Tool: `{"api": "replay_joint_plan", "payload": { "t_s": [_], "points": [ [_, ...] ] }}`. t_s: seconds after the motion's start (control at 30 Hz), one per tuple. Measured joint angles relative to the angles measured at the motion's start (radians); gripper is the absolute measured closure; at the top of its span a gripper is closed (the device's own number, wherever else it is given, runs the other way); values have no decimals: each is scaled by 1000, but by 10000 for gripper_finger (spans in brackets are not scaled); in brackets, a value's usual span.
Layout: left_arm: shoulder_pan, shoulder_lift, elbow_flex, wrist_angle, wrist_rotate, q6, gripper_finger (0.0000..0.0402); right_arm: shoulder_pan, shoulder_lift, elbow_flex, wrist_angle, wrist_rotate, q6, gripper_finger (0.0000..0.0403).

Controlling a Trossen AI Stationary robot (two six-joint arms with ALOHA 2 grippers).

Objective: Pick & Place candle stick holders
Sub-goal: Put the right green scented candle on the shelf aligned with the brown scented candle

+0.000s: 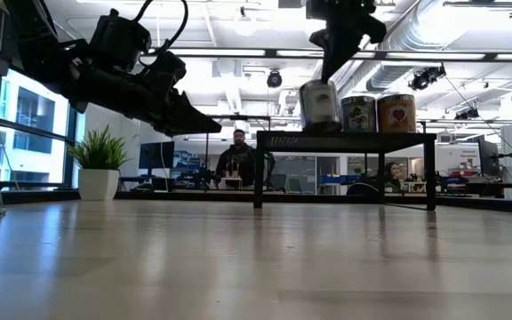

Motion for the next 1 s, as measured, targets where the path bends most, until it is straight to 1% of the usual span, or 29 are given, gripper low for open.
{"api": "replay_joint_plan", "payload": {
  "t_s": [0.3,0.47,0.63,0.77,0.87,1.0],
  "points": [
    [0,0,0,0,0,0,396,0,13,0,-4,4,4,401],
    [0,0,0,0,0,0,396,-9,14,0,-12,18,34,401],
    [0,0,0,0,0,0,396,-15,14,0,61,29,94,401],
    [0,0,0,0,0,0,396,-51,23,0,72,34,151,402],
    [0,0,0,0,0,0,396,-86,40,0,32,37,192,402],
    [0,0,0,0,0,-1,396,-112,60,0,31,52,207,402]
  ]
}}
